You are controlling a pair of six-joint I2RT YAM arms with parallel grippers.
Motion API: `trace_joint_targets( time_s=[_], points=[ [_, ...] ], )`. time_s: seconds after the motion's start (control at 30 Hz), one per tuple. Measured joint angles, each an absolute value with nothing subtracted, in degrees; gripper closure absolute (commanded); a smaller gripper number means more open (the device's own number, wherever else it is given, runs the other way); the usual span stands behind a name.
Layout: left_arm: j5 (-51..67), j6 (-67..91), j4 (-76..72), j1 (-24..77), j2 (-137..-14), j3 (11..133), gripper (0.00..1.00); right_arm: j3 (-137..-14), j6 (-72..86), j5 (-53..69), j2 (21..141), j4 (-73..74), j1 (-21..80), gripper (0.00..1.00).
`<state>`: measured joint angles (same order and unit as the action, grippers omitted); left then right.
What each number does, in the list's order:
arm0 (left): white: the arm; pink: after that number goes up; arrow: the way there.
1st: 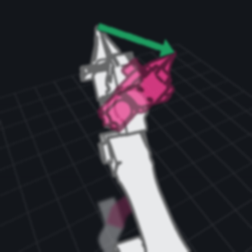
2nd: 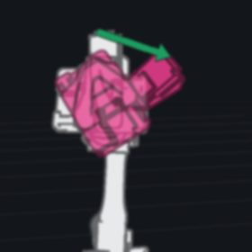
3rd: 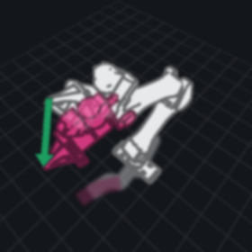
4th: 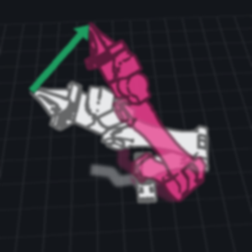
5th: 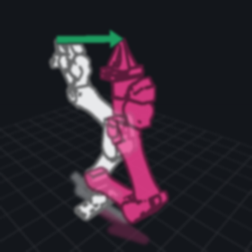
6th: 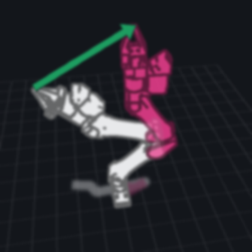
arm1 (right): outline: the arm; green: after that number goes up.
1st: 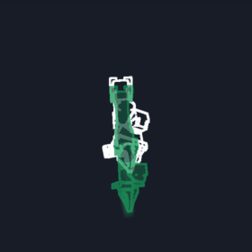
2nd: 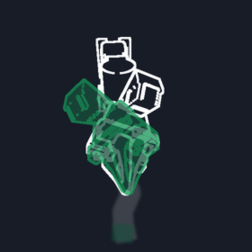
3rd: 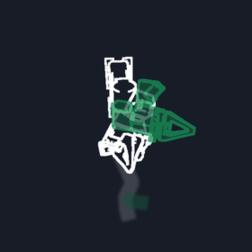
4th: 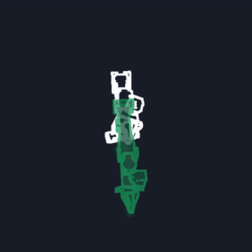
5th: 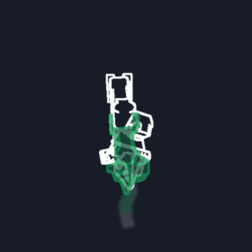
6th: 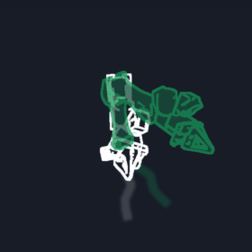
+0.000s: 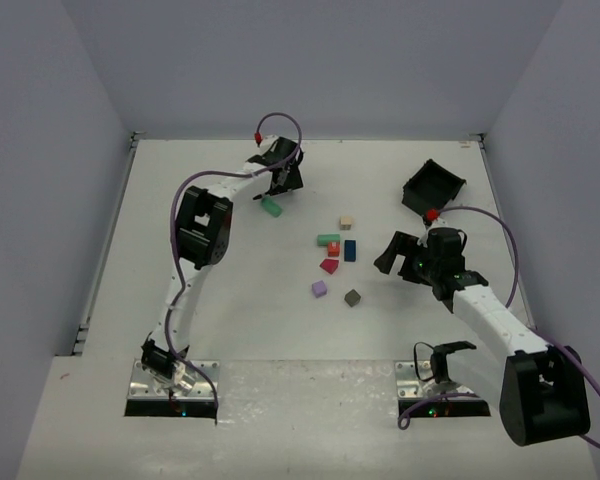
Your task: Build the wood block tower
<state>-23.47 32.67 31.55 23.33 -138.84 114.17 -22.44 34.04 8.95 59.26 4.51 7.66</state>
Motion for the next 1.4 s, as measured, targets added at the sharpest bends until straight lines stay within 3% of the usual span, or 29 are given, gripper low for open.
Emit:
trace_joint_targets(
  time_s=[0.53,0.83,0.97,1.23,1.4],
  points=[
    [-23.59,32.53,28.29,23.33,-132.99,104.0,0.0,-22.57,34.04,8.96,59.75,4.54,7.66,0.01],
    [-27.9,32.59,31.6,23.33,-128.59,105.37,0.0,-22.59,34.0,9.24,59.75,4.52,7.71,0.01],
    [-31.41,33.77,30.94,23.29,-118.25,97.79,0.0,-22.59,33.99,9.41,59.71,4.55,7.79,0.01],
    [-34.72,42.53,30.43,23.14,-102.84,70.75,0.0,-22.59,34.0,9.68,59.91,4.34,8.33,0.01],
    [-32.46,45.74,29.56,22.74,-102.97,61.94,0.11,-22.59,34.0,10.43,61.22,3.92,8.84,0.01]
  ],
)
